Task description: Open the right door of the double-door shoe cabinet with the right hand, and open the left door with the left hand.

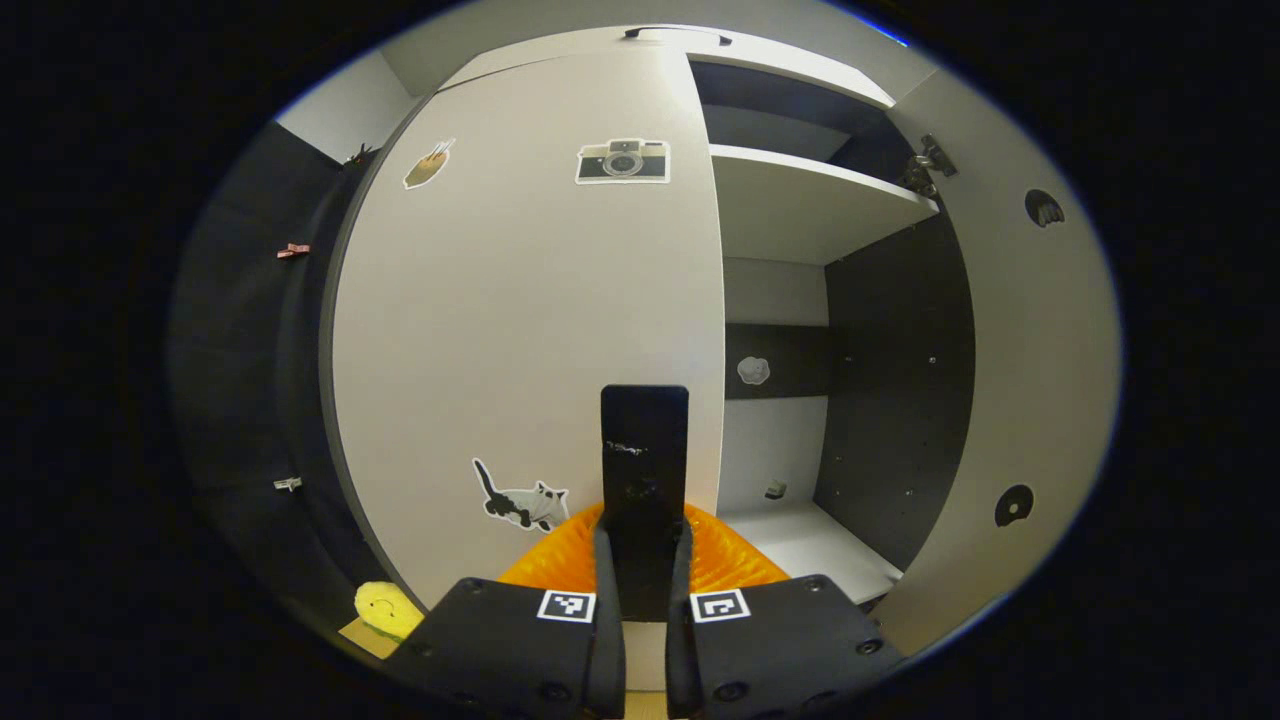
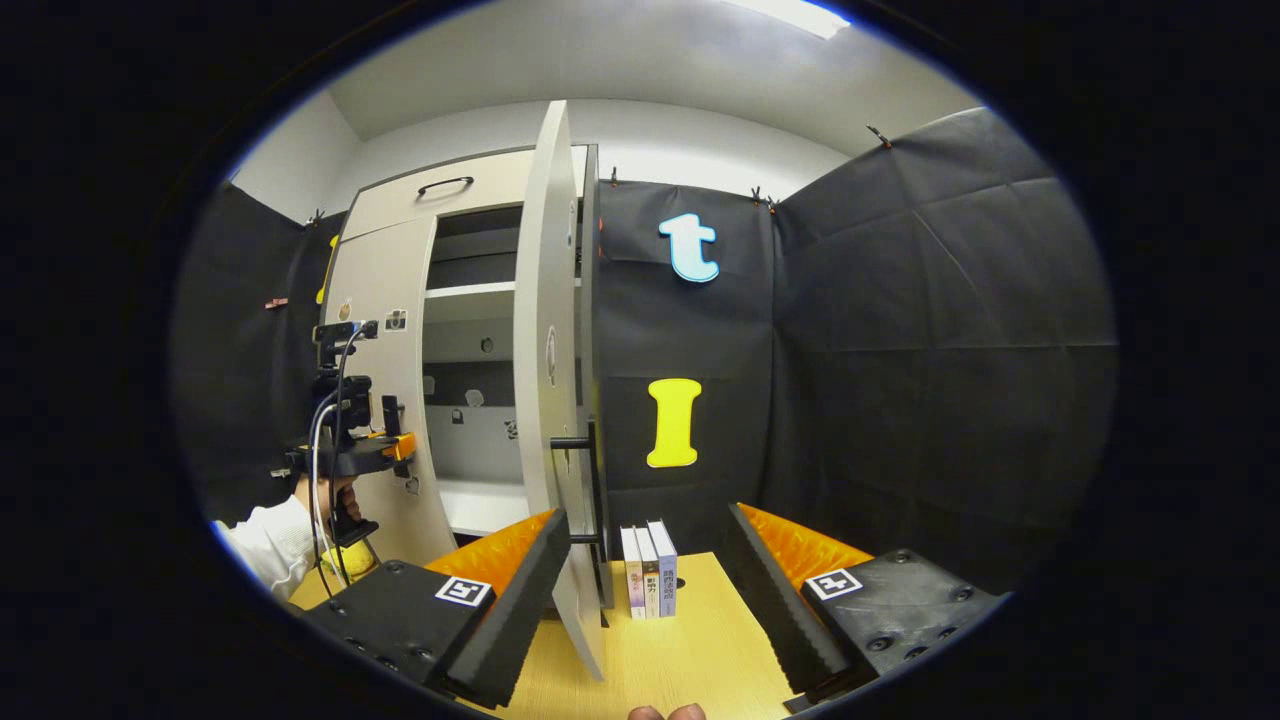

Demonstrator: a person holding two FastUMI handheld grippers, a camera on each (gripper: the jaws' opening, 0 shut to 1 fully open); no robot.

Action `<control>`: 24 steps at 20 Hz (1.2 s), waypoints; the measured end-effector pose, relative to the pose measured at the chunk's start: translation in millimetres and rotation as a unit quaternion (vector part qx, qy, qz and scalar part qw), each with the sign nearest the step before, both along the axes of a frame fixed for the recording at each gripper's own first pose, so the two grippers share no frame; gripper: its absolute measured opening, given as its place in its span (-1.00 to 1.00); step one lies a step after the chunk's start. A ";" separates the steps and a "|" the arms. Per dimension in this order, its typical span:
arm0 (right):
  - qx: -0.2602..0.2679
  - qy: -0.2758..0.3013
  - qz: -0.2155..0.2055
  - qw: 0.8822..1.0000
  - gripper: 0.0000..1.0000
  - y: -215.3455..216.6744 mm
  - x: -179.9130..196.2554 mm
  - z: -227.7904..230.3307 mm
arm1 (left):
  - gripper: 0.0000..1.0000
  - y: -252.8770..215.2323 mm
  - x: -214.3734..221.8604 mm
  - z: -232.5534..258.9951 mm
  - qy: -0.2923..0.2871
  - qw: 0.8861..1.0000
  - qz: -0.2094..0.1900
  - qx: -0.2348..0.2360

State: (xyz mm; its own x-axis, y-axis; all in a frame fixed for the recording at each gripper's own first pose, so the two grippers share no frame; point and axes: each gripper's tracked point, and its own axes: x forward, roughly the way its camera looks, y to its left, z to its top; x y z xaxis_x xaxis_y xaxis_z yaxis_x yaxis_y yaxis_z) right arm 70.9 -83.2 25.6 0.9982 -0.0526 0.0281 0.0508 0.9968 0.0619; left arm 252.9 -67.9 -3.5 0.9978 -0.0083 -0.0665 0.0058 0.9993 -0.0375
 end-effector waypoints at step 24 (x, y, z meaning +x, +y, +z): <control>0.004 -0.009 0.079 0.997 0.96 154.5 -26.5 3.2 | -0.64 130.0 -173.4 -3.3 0.002 0.999 -0.035 -0.021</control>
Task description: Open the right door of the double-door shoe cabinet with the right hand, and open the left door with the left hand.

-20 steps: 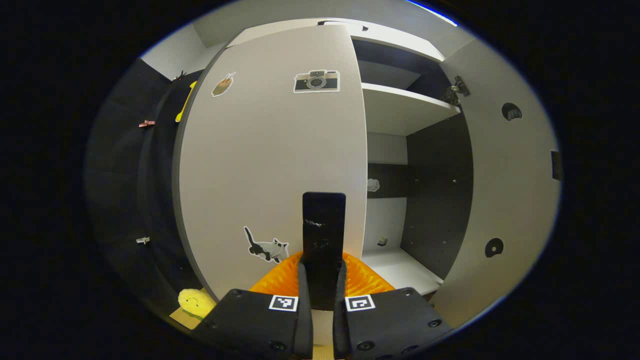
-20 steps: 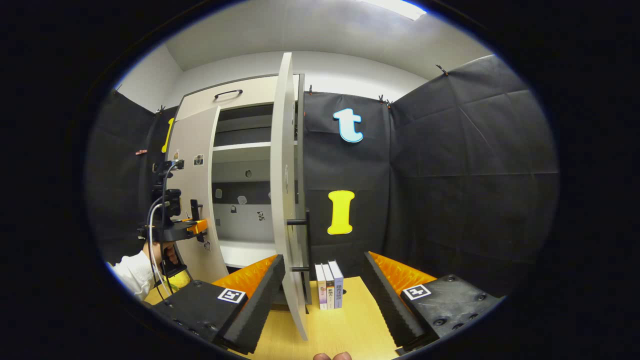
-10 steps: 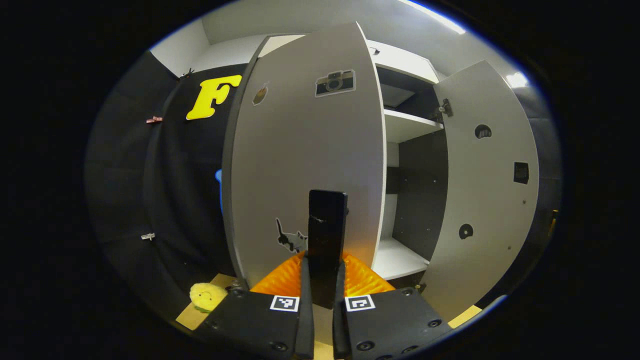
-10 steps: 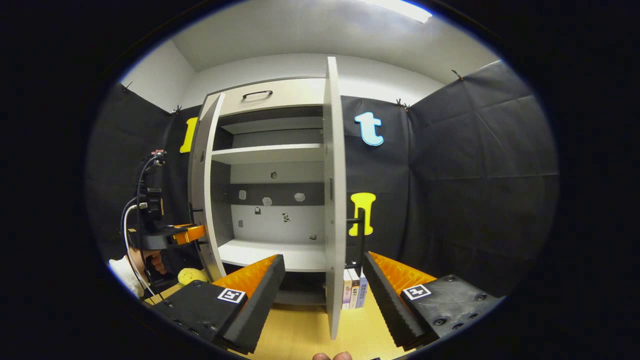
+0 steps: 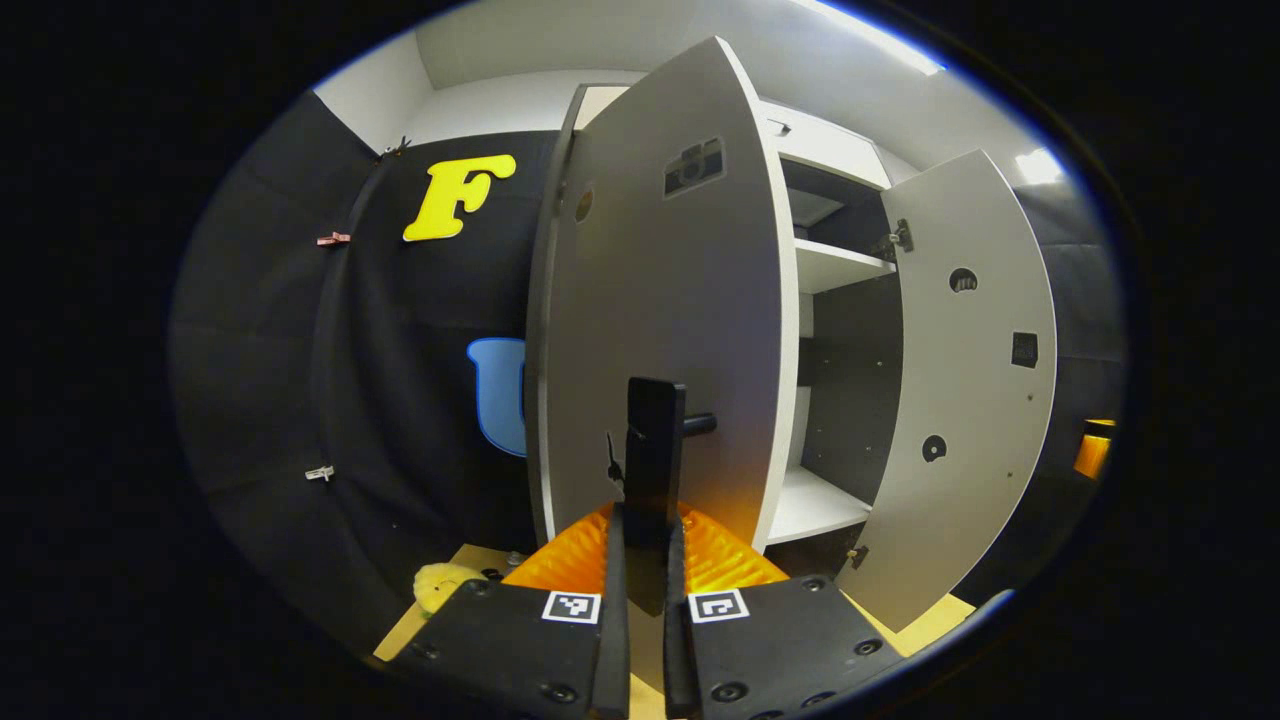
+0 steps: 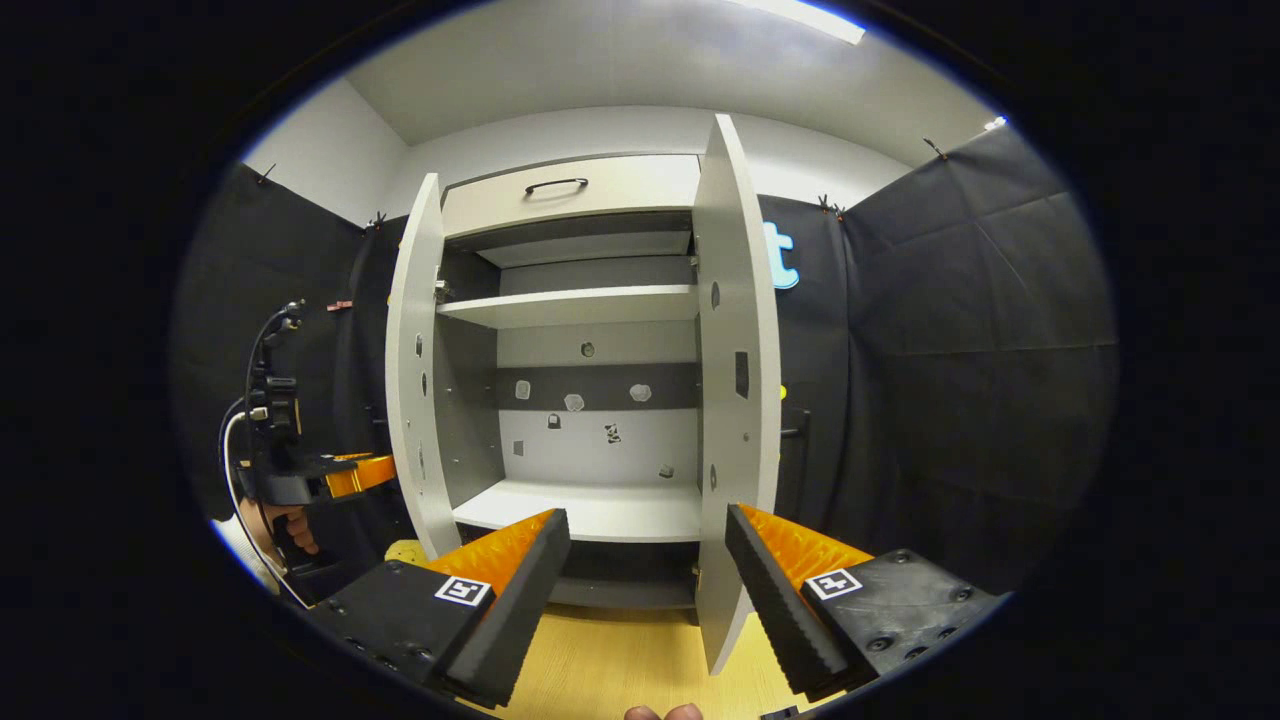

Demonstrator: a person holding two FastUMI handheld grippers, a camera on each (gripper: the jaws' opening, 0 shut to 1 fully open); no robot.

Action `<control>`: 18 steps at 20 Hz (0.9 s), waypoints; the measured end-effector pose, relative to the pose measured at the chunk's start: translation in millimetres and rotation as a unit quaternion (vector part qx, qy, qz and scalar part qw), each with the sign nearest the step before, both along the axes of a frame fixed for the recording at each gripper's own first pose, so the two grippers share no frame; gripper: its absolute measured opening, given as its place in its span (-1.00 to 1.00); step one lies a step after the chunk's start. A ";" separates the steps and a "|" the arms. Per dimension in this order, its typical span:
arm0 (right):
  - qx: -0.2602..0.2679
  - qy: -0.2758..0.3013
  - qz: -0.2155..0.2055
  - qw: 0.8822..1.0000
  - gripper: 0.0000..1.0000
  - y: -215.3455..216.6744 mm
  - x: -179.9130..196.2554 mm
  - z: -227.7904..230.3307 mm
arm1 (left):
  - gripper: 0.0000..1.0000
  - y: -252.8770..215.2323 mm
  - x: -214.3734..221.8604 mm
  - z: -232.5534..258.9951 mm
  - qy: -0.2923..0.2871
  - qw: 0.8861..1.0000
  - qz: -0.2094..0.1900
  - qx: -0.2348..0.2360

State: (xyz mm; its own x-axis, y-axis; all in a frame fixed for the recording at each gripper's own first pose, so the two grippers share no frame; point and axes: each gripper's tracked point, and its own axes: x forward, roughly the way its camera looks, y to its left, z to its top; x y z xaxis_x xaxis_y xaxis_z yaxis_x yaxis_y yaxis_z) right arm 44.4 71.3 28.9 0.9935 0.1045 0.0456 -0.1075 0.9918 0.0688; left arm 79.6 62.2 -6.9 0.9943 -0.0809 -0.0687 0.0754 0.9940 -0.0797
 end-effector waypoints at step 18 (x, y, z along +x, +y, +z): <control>-0.003 0.007 0.015 1.000 0.96 36.8 5.0 -3.5 | -0.70 51.2 -15.2 -1.4 -0.013 0.999 -0.028 -0.010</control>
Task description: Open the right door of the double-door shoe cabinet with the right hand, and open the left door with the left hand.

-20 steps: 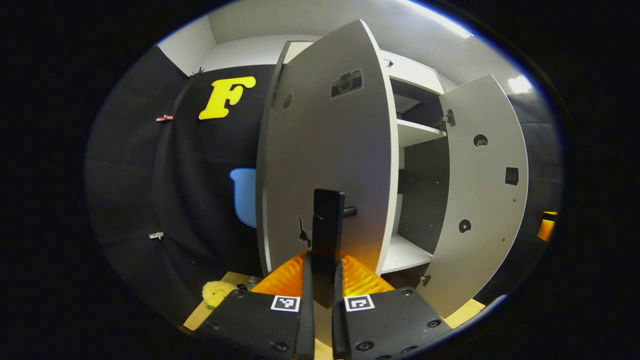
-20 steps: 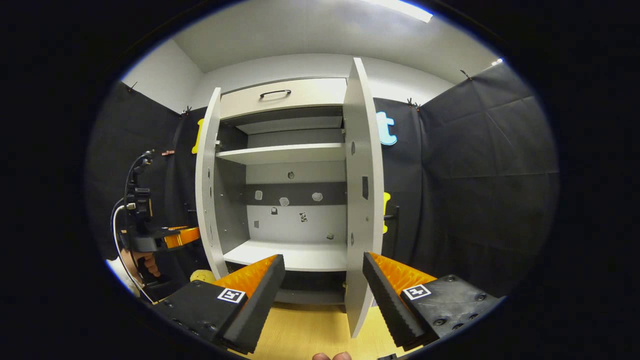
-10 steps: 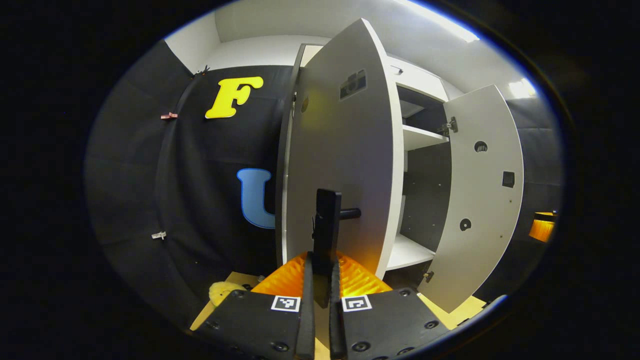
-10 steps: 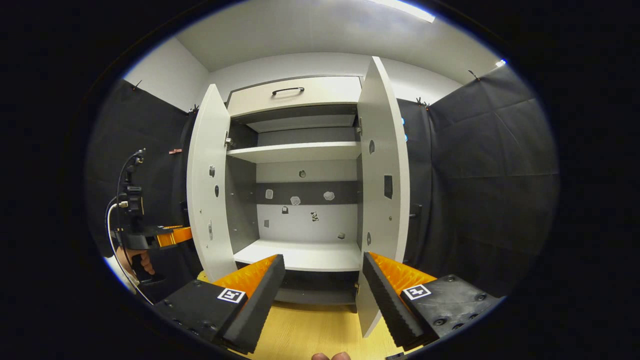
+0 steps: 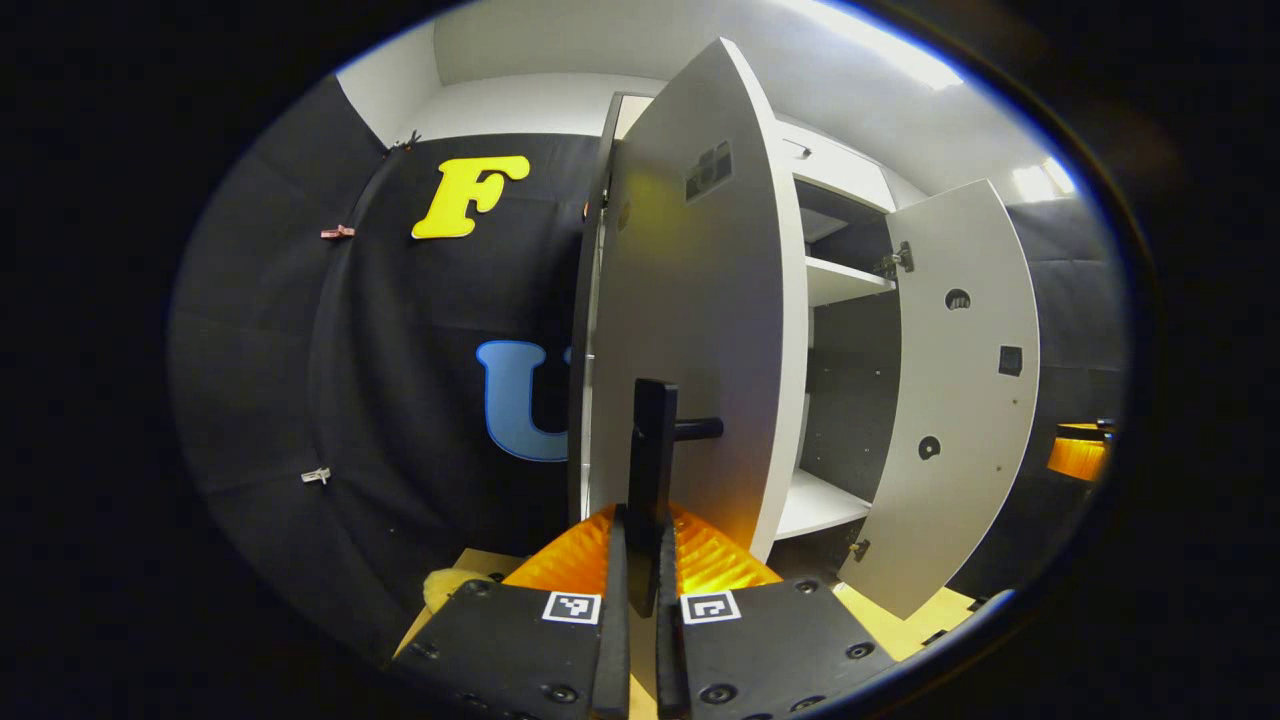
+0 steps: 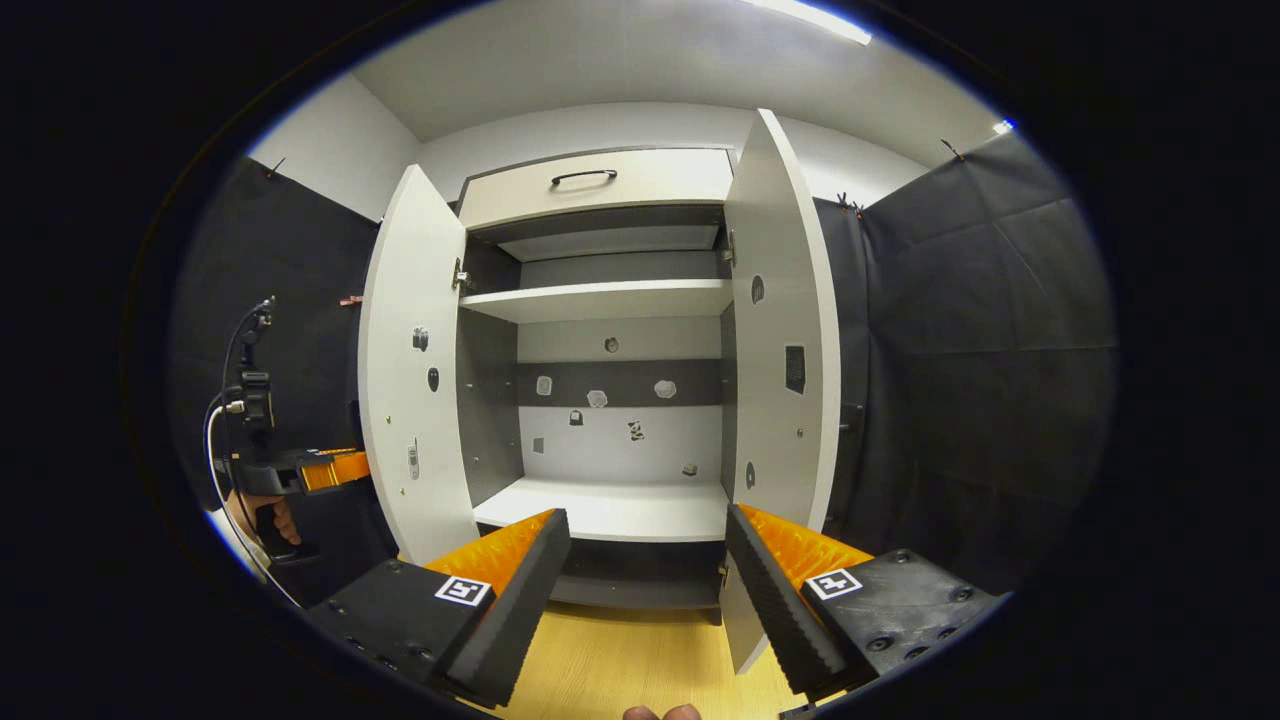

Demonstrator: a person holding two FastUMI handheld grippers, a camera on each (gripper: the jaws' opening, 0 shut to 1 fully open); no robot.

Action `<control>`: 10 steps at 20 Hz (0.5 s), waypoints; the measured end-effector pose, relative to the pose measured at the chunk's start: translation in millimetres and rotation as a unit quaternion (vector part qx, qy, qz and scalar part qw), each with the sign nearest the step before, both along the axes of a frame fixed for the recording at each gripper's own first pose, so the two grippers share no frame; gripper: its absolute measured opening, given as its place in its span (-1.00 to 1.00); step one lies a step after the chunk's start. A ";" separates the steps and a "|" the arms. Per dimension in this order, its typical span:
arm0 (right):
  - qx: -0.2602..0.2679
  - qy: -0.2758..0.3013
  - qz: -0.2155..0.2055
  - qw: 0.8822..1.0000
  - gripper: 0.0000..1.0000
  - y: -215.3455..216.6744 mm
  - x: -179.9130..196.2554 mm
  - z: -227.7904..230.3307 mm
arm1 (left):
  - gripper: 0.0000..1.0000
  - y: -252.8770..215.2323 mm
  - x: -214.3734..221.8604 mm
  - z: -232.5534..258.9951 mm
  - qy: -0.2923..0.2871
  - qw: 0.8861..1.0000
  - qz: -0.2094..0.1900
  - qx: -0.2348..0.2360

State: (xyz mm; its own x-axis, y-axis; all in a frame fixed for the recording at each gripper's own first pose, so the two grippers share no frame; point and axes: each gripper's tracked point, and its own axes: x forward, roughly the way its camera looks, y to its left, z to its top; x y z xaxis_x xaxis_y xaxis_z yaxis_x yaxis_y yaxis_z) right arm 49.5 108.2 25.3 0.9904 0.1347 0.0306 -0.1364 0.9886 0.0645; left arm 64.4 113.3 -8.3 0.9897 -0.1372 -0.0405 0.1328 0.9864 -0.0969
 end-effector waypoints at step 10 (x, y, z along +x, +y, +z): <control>-0.005 0.002 0.001 1.000 0.97 9.4 2.2 0.4 | -0.78 44.5 2.7 1.9 -0.006 1.000 0.021 -0.001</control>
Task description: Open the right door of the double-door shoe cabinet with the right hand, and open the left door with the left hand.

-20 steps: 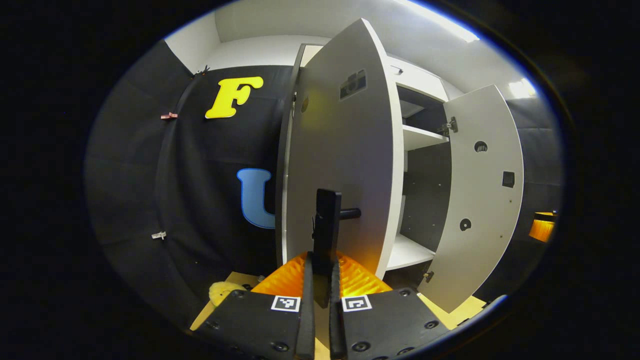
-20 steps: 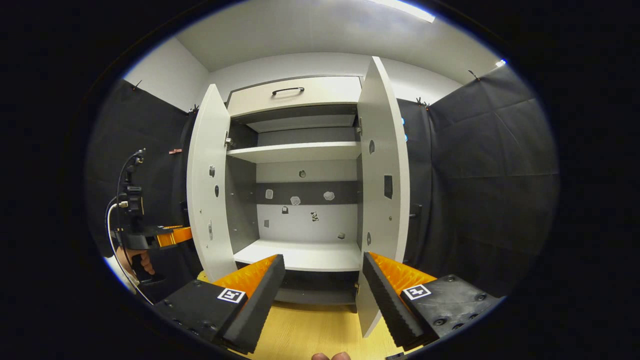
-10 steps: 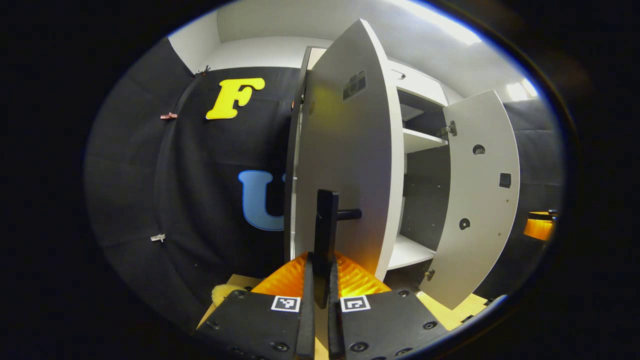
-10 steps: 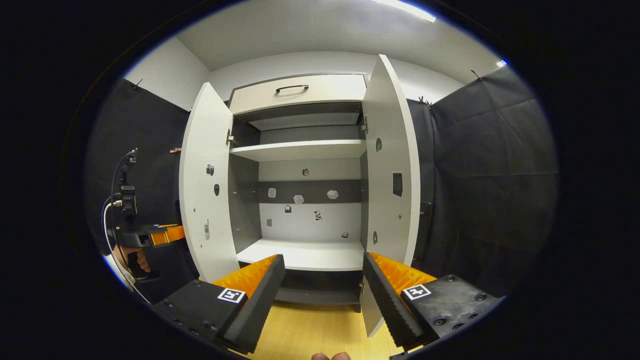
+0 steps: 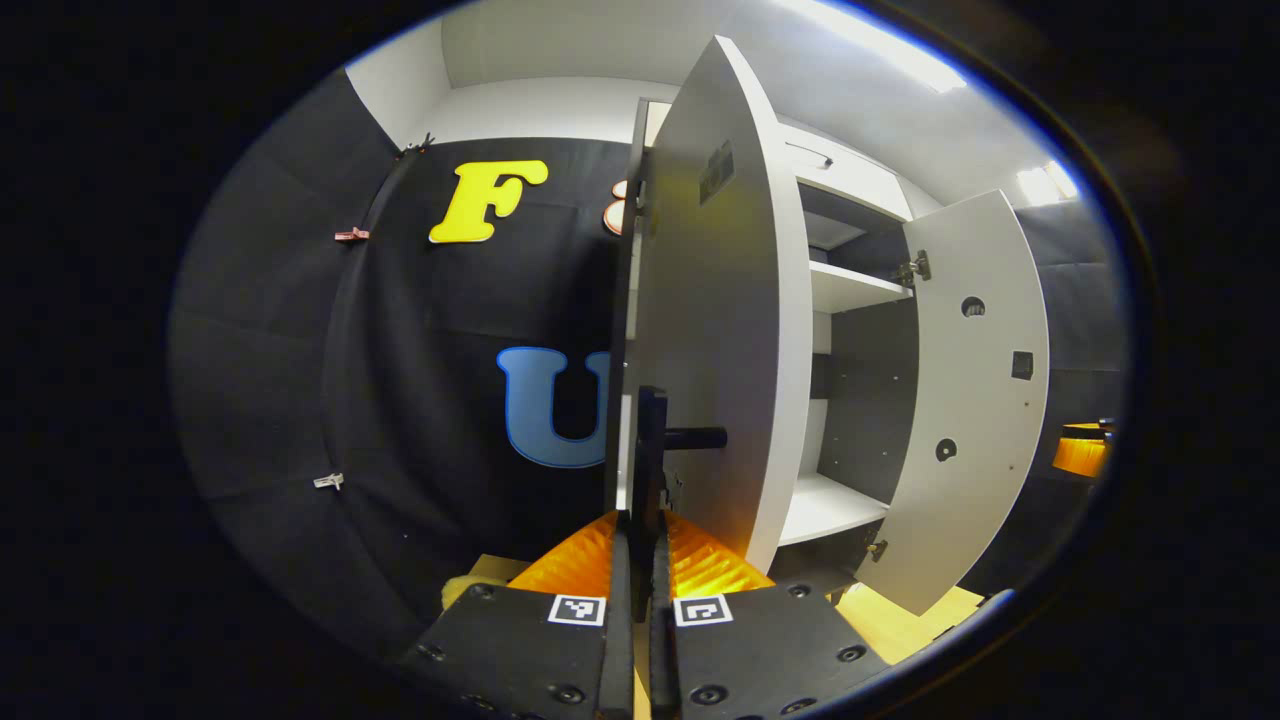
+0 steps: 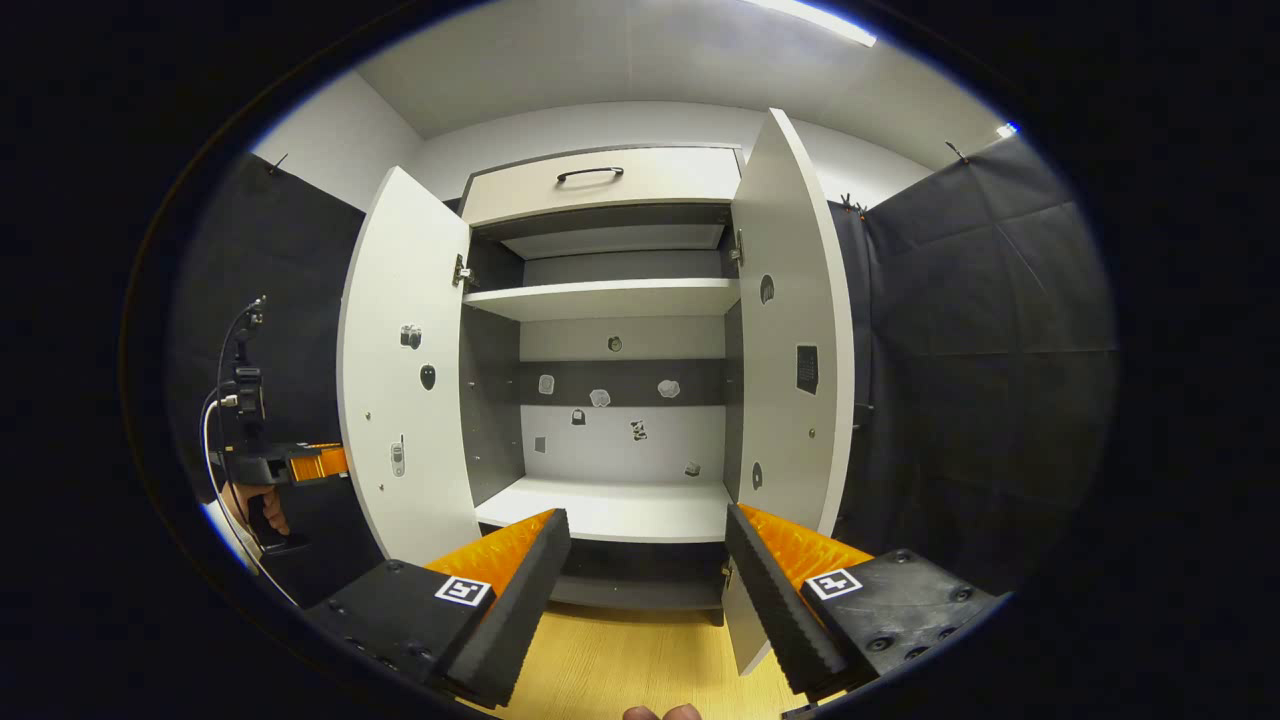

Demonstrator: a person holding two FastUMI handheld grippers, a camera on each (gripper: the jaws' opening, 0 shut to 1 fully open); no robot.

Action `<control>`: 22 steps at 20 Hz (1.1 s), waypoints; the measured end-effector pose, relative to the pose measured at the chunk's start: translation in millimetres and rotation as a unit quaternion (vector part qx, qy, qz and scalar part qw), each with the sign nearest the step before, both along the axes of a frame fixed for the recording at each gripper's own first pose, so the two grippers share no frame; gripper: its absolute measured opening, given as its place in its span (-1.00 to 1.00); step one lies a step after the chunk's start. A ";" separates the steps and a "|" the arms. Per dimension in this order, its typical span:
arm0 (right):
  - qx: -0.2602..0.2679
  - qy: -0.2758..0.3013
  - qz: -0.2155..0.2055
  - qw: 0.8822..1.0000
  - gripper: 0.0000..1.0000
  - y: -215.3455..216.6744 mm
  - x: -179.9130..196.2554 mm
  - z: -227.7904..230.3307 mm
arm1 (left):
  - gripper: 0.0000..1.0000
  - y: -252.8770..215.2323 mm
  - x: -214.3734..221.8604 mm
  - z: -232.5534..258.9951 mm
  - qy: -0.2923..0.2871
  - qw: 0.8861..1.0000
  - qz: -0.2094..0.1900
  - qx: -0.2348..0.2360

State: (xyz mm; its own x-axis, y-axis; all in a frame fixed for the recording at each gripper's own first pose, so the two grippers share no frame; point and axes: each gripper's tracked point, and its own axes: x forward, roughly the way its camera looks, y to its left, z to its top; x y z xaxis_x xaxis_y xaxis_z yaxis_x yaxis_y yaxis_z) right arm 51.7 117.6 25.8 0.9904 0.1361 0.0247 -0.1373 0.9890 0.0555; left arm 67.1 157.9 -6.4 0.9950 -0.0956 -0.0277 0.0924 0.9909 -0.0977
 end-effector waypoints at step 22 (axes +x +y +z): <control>0.002 0.002 0.004 1.000 0.96 -4.9 2.5 1.7 | -0.89 11.5 -70.6 20.4 -0.004 0.998 0.054 0.011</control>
State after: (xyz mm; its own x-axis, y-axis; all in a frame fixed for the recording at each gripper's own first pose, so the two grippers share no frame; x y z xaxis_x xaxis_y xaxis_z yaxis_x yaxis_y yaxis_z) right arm 54.2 112.8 27.5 0.9894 0.1436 0.0222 -0.1447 0.9876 0.0608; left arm -3.5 169.4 14.0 0.9997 0.0126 -0.0210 -0.0142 0.9970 -0.0763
